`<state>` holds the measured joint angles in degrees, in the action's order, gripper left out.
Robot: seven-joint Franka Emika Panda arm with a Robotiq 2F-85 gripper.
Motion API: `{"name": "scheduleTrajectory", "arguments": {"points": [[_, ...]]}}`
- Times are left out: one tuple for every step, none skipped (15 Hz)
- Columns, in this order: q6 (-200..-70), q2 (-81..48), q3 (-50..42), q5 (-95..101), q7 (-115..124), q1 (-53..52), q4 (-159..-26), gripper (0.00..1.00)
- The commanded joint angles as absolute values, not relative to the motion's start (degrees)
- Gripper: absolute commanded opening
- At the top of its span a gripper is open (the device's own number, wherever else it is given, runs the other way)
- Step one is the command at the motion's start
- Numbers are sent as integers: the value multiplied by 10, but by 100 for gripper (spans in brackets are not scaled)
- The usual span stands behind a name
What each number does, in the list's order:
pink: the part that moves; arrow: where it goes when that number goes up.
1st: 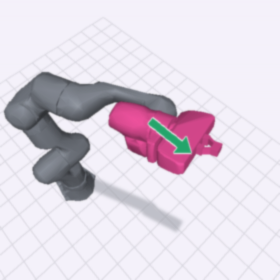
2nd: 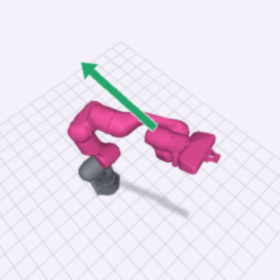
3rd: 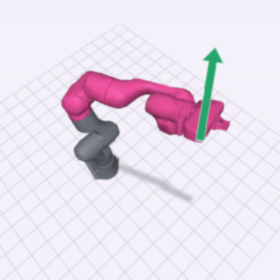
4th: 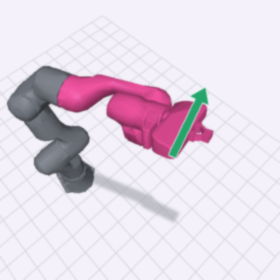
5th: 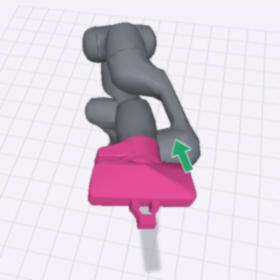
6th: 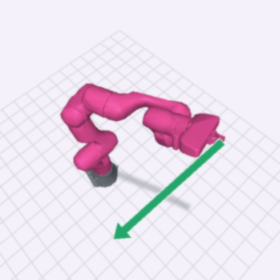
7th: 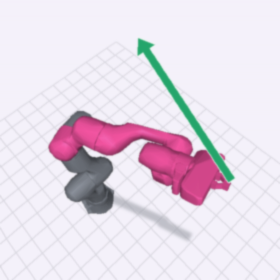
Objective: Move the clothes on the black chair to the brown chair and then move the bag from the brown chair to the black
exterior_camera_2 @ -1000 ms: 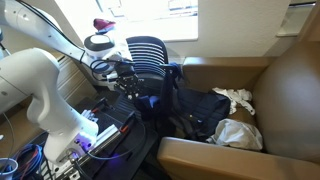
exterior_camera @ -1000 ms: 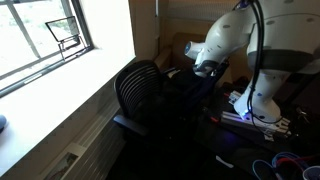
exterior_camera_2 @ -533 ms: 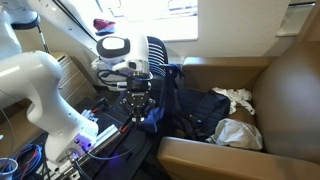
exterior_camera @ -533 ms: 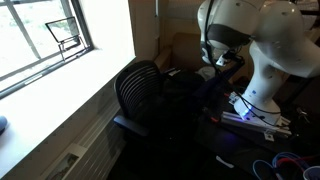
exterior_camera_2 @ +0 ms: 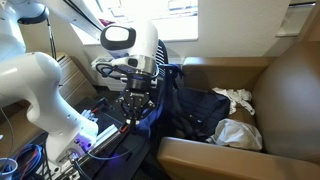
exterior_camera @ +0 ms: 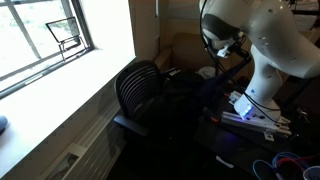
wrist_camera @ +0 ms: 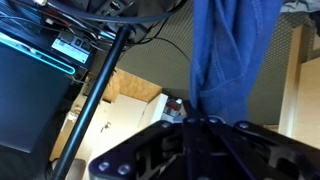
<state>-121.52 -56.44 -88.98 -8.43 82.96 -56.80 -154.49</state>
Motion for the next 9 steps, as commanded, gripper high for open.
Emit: {"name": "scheduleTrajectory", "arguments": {"points": [[-1161,-551,-981,-54,749,-460,-1498,1],[-1142,-551,-1003,-48,726,-423,-1477,1],[-1117,-548,-1014,-46,709,-384,-1448,1],[-1084,-545,-1007,-58,711,-356,-1418,1],[-1137,-574,-1005,-70,716,-411,-1476,3],[-1117,-571,-1009,-69,710,-381,-1453,3],[-1108,-565,-1008,-67,709,-362,-1437,3],[-1101,-560,-1007,-67,710,-354,-1428,1],[-1105,-559,-1005,-76,714,-369,-1437,1]]}}
